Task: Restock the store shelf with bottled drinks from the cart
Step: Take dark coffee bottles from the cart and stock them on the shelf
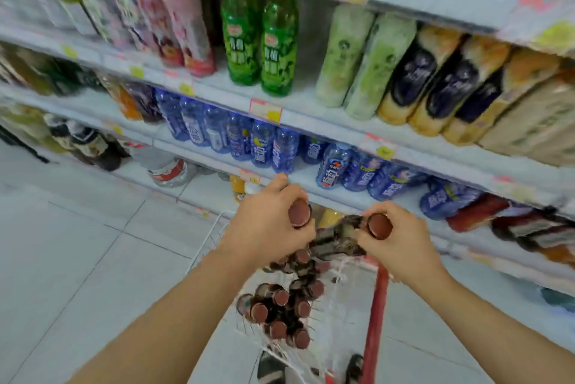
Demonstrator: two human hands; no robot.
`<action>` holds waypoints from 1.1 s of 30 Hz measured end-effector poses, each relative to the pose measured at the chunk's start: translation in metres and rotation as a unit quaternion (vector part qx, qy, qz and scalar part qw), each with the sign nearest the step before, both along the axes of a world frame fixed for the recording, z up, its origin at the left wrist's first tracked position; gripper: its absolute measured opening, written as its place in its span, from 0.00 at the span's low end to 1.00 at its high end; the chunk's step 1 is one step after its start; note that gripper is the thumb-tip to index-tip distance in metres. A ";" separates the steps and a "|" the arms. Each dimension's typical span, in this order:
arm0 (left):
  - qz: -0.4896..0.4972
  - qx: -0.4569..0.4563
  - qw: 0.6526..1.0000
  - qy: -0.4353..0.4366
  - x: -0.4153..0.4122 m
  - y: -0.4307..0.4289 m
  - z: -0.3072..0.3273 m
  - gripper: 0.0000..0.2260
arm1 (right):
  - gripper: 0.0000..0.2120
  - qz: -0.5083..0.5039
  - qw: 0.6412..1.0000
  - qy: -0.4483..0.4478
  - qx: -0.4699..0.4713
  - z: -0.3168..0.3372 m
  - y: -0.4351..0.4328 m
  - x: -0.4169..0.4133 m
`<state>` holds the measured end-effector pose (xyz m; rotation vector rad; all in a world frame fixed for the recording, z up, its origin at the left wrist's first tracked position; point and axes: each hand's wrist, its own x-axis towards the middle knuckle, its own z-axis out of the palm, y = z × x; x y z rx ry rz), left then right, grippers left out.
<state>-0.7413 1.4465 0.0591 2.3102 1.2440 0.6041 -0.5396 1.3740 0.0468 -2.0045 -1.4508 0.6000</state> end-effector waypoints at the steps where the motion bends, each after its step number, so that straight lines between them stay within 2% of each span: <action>1: -0.015 0.025 0.999 -0.013 0.013 0.001 0.025 0.12 | 0.13 -0.016 1.000 0.000 0.024 0.023 -0.003 0.008; 4: -0.067 0.104 0.990 -0.069 0.052 -0.003 0.096 0.12 | 0.10 -0.049 0.993 0.016 0.102 0.088 -0.019 0.037; 7: -0.101 0.173 0.971 -0.130 0.091 -0.015 0.159 0.12 | 0.11 -0.079 0.979 0.012 0.187 0.150 -0.042 0.069; 12: -0.145 0.278 0.916 -0.248 0.170 -0.048 0.250 0.12 | 0.10 -0.160 0.920 -0.026 0.357 0.237 -0.084 0.140; 16: -0.167 0.345 0.871 -0.307 0.245 -0.079 0.294 0.13 | 0.11 -0.188 0.877 -0.082 0.435 0.280 -0.118 0.202; 20: -0.183 0.393 0.835 -0.340 0.322 -0.105 0.312 0.14 | 0.11 -0.207 0.841 -0.125 0.484 0.302 -0.146 0.263; 23: -0.186 0.397 0.833 -0.339 0.373 -0.116 0.310 0.13 | 0.12 -0.212 0.827 -0.144 0.501 0.305 -0.159 0.307; 28: -0.216 0.422 0.827 -0.303 0.441 -0.119 0.290 0.13 | 0.14 -0.206 0.828 -0.181 0.489 0.300 -0.167 0.369; 33: -0.159 0.320 0.871 -0.338 0.492 -0.113 0.283 0.12 | 0.14 -0.211 0.836 -0.166 0.478 0.302 -0.160 0.414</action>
